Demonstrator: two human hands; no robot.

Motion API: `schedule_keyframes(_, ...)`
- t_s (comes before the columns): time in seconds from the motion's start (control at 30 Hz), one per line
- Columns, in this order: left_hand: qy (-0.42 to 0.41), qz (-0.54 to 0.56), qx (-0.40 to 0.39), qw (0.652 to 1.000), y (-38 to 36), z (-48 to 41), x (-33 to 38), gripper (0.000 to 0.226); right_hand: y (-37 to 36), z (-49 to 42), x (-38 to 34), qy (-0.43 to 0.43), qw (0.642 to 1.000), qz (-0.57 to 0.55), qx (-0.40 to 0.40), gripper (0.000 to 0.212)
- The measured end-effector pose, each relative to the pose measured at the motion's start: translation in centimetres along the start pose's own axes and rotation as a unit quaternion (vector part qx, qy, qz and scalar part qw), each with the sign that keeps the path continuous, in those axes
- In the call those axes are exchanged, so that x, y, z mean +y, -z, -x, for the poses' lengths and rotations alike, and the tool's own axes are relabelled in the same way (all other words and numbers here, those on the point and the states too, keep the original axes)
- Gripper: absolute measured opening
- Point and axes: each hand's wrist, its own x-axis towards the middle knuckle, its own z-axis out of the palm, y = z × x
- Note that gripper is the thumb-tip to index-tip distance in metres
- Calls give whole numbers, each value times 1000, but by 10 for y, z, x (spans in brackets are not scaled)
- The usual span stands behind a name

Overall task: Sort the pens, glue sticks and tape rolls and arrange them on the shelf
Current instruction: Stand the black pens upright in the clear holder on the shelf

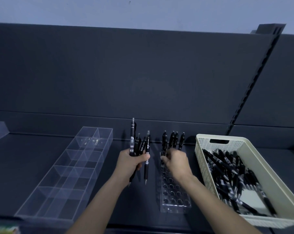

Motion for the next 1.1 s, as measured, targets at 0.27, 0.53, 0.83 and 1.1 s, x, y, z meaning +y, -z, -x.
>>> schedule_keyframes(0.27,11,30,-89,996,-18,3,4,14,34,18,-15,23,941,-334,-47,15)
schedule_keyframes(0.53,57,-11,-78,995,-14,0,-3,12,58,3,8,-6,957,-267,109,29)
schedule_keyframes(0.83,53,60,-86,993,-9,7,-3,16,44,-6,1,93,987,-44,125,21)
schedule_keyframes(1.1,35,23,-85,995,-1,5,-8,21,21,-5,3,70,994,28,79,20)
